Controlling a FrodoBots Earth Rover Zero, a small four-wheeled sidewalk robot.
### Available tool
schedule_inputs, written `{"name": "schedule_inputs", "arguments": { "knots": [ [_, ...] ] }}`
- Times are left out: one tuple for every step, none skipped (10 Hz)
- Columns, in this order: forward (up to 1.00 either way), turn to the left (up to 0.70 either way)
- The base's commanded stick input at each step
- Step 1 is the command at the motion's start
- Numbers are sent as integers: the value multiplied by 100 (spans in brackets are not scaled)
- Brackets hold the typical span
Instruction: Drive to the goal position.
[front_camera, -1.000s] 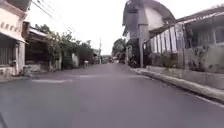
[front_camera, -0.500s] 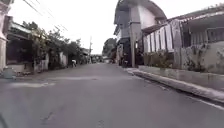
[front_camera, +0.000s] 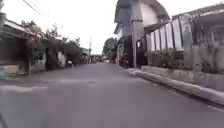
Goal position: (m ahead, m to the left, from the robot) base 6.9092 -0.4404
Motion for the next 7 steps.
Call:
{"name": "schedule_inputs", "arguments": {
  "knots": [
    [100, 0],
    [100, 0],
    [100, 0],
    [100, 0],
    [100, 0],
    [100, 0],
    [100, 0]
  ]
}}
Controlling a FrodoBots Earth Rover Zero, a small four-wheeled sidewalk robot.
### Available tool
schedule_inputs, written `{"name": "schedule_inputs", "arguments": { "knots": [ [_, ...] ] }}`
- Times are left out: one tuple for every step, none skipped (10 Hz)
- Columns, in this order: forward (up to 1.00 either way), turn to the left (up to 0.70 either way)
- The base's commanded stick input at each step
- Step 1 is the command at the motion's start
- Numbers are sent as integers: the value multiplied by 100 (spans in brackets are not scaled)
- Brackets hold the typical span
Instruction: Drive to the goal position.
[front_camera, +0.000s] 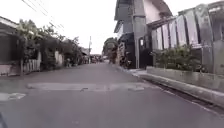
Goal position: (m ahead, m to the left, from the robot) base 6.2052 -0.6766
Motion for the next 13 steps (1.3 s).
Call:
{"name": "schedule_inputs", "arguments": {
  "knots": [
    [100, 0],
    [100, 0],
    [100, 0],
    [100, 0],
    [100, 0],
    [100, 0],
    [100, 0],
    [100, 0],
    [100, 0],
    [94, 0],
    [85, 0],
    [85, 0],
    [85, 0]
  ]
}}
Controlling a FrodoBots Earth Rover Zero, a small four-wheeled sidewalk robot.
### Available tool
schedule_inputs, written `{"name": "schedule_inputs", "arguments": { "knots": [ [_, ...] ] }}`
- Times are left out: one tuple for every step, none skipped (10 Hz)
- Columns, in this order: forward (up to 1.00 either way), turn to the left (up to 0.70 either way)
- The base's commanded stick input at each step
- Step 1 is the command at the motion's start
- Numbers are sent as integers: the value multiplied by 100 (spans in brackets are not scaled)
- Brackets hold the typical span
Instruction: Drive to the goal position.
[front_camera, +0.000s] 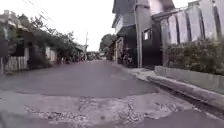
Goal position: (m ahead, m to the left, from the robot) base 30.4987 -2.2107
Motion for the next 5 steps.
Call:
{"name": "schedule_inputs", "arguments": {
  "knots": [
    [85, 0],
    [85, 0],
    [85, 0],
    [85, 0],
    [85, 0]
  ]
}}
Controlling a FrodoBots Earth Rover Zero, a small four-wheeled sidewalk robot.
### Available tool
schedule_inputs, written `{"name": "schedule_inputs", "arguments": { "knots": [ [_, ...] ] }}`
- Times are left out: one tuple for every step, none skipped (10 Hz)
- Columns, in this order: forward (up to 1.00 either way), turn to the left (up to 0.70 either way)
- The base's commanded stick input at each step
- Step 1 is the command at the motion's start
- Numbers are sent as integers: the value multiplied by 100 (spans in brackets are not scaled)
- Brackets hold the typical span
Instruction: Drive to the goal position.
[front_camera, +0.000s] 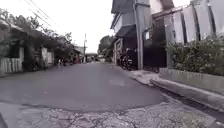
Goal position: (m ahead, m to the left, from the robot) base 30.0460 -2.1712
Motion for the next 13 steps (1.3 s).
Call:
{"name": "schedule_inputs", "arguments": {
  "knots": [
    [85, 0],
    [85, 0],
    [85, 0],
    [85, 0],
    [85, 0],
    [85, 0],
    [85, 0],
    [85, 0],
    [85, 0],
    [85, 0],
    [85, 1],
    [85, 2],
    [85, 4]
  ]
}}
